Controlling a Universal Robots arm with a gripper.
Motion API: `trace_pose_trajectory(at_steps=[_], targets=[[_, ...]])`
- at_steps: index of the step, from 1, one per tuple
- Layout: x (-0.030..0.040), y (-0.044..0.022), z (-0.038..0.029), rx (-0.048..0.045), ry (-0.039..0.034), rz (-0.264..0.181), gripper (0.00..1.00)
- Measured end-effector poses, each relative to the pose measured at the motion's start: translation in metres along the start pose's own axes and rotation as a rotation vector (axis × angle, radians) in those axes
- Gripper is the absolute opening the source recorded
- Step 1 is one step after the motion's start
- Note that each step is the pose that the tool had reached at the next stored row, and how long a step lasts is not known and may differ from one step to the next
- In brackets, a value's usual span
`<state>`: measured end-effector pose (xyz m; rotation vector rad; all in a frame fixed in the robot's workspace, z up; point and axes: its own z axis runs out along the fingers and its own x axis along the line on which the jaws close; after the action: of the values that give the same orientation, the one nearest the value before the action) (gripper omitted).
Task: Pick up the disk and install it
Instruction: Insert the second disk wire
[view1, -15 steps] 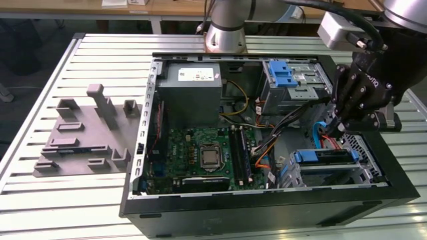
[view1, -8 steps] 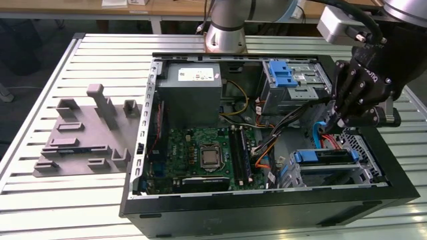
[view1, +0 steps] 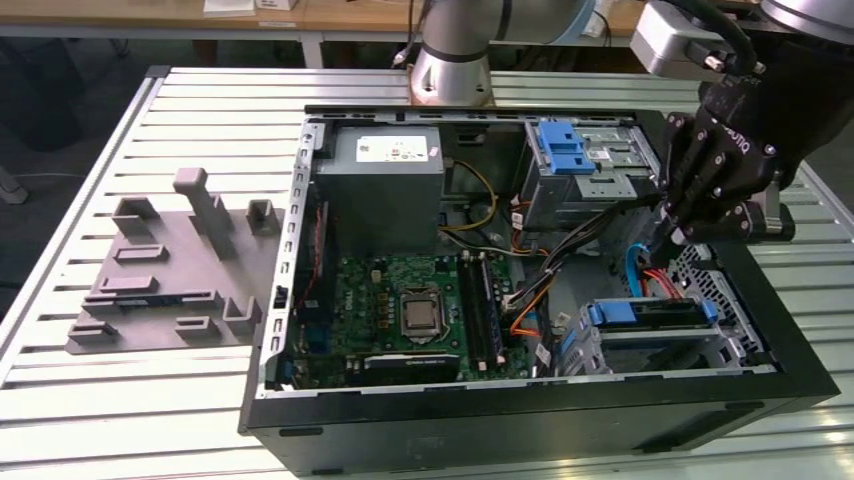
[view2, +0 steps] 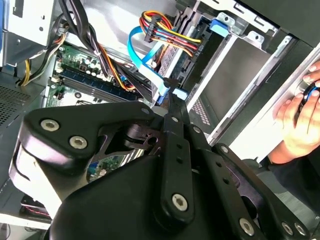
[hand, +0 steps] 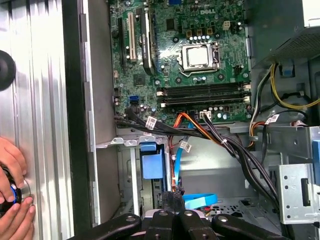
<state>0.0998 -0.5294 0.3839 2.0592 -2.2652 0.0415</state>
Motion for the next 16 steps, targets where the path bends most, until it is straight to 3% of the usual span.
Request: trace_pose_trajectory(at_steps=[4, 5, 9, 12, 13, 16], targets=[[-0.0029, 0.0001, -0.0002, 0.0002, 0.0001, -0.002, 0.11], [-0.0036, 0.0001, -0.0001, 0.0003, 0.0002, -0.003, 0.18], [-0.0058, -0.0003, 0.0006, 0.0005, 0.0002, -0.006, 0.18], [-0.0061, -0.0006, 0.0026, 0.0007, 0.0004, -0.008, 0.19], [-0.0062, -0.0007, 0.0034, 0.0008, 0.0004, -0.010, 0.25], [-0.0065, -0.0010, 0.0060, 0.0010, 0.0008, -0.013, 0.25]])
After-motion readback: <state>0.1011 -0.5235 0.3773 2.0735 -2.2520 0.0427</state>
